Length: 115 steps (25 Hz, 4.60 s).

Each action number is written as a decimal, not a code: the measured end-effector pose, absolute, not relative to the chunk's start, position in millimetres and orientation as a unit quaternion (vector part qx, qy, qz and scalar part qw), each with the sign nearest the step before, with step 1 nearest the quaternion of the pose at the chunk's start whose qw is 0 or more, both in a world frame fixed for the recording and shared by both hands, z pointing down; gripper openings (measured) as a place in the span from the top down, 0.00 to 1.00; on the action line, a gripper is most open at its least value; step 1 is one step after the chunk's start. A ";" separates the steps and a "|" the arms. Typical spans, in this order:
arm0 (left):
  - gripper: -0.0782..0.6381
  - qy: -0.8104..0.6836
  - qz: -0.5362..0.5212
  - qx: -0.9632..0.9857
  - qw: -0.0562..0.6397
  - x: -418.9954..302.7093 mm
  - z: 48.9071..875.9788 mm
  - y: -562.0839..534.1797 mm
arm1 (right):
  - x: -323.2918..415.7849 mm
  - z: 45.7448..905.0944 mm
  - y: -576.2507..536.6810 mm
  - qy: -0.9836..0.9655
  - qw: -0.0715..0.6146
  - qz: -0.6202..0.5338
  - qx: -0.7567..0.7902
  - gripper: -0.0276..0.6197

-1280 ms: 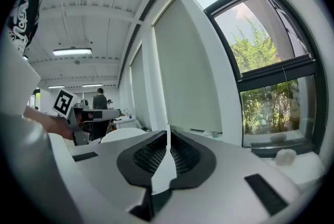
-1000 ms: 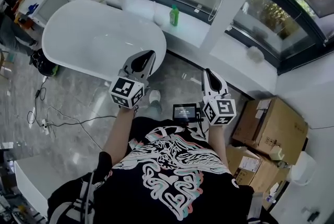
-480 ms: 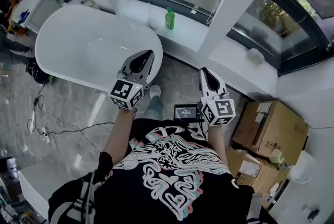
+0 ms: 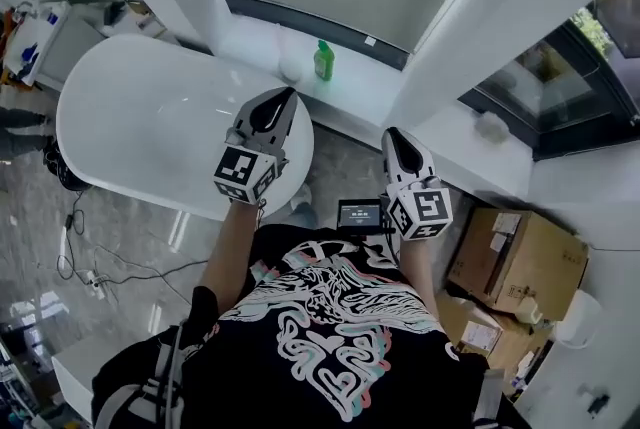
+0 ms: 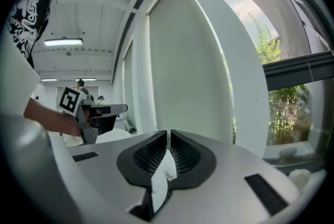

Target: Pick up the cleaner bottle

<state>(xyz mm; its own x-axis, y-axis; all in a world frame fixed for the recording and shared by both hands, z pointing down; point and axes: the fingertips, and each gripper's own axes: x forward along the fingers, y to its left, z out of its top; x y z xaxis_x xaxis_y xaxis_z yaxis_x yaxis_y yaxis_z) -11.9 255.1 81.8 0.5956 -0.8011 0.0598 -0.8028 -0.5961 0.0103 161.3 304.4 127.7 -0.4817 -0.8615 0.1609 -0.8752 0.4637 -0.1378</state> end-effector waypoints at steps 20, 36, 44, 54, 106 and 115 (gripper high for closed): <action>0.86 -0.414 0.024 0.910 0.030 -86.9 99.6 90.4 | 71.6 134.8 147.7 -0.869 0.012 0.132 0.478 0.90; 0.86 -0.410 0.046 0.911 0.028 -71.6 125.5 26.1 | 84.4 153.0 69.0 -0.867 -0.049 0.153 0.471 0.90; 0.86 -0.410 0.050 0.910 0.034 -71.6 141.3 -9.9 | 74.7 174.1 26.7 -0.869 0.028 0.120 0.479 0.91; 0.86 -0.409 0.054 0.909 0.064 -64.4 186.9 -26.2 | 88.0 204.9 -3.3 -0.855 0.060 0.095 0.506 0.90; 0.86 -0.387 0.178 0.901 0.082 -71.0 425.1 -86.0 | 60.0 462.9 -67.6 -0.862 0.193 0.164 0.439 0.90; 0.86 -0.350 0.209 0.907 0.105 -61.9 484.5 -72.9 | 53.8 508.0 -61.6 -0.868 0.218 0.154 0.419 0.90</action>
<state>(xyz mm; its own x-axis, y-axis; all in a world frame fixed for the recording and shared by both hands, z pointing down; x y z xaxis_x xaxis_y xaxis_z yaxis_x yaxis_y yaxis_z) -61.9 -72.9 484.5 0.6679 -0.5912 0.4521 -0.6787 -0.7331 0.0442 53.8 -61.6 508.0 -0.5542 -0.6599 0.5073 -0.7944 0.6013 -0.0857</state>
